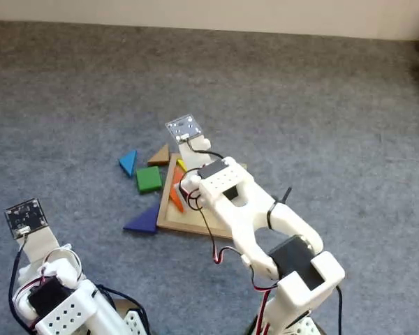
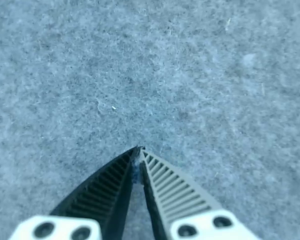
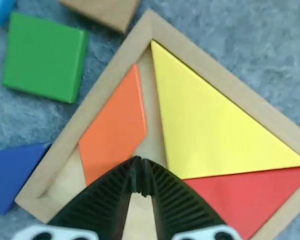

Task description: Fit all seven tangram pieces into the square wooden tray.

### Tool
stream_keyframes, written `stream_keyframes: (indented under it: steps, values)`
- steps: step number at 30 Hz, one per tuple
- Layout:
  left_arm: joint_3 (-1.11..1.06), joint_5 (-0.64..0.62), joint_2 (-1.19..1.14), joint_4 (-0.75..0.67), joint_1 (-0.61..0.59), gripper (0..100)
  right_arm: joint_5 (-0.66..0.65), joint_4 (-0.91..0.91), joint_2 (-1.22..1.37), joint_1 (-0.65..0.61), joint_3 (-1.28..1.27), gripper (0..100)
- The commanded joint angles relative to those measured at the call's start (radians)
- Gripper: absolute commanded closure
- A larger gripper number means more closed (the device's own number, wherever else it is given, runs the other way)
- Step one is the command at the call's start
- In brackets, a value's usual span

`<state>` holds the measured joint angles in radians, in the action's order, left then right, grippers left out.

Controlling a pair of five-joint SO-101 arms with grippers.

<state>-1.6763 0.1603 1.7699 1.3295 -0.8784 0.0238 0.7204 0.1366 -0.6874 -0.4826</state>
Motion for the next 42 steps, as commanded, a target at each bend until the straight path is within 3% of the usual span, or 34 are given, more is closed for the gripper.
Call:
stream_keyframes:
  steps: [1, 17, 42]
  values:
    - [-0.021, 0.000, 0.062, 0.011, -0.010, 99, -0.011, -0.056, -0.004, -0.019, 0.010, 99.3]
    - [-0.021, 0.000, 0.062, 0.011, -0.010, 99, -0.009, -0.170, -0.012, -0.010, 0.010, 99.3]
    - [-0.021, 0.000, 0.058, 0.006, -0.010, 99, -0.009, -0.168, -0.389, 0.048, -0.156, 99.3]
